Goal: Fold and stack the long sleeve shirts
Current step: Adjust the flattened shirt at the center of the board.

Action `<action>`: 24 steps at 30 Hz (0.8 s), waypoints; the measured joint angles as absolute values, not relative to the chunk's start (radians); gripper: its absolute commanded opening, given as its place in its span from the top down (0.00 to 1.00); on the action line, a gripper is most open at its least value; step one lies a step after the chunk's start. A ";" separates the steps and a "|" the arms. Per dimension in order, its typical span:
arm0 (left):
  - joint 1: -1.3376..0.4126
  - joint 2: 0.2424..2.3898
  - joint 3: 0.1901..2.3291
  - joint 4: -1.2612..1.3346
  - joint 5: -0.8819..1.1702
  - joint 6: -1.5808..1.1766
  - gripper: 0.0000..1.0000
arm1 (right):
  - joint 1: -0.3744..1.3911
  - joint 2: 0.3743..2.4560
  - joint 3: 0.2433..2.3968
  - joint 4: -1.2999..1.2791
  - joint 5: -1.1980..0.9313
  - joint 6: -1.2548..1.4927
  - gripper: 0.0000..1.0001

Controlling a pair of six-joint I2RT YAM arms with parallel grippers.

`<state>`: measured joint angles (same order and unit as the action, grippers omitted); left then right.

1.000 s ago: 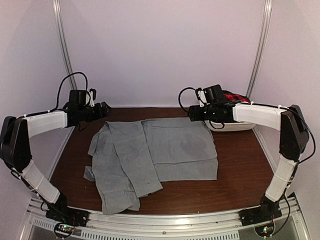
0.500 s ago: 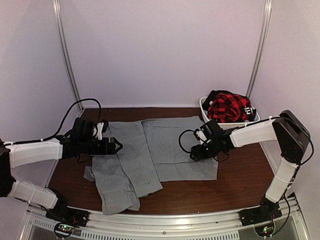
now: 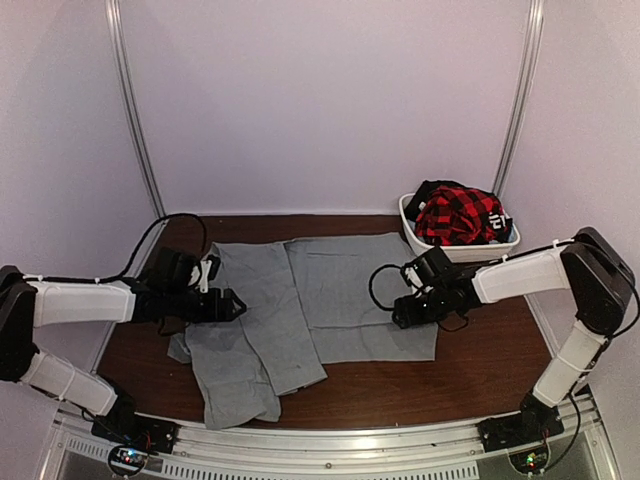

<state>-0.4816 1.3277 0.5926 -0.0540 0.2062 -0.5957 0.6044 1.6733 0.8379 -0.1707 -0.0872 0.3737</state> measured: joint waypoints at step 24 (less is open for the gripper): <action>-1.110 1.629 0.884 -0.139 0.064 -0.255 0.19 | 0.604 1.536 0.802 -0.215 -0.068 0.371 0.31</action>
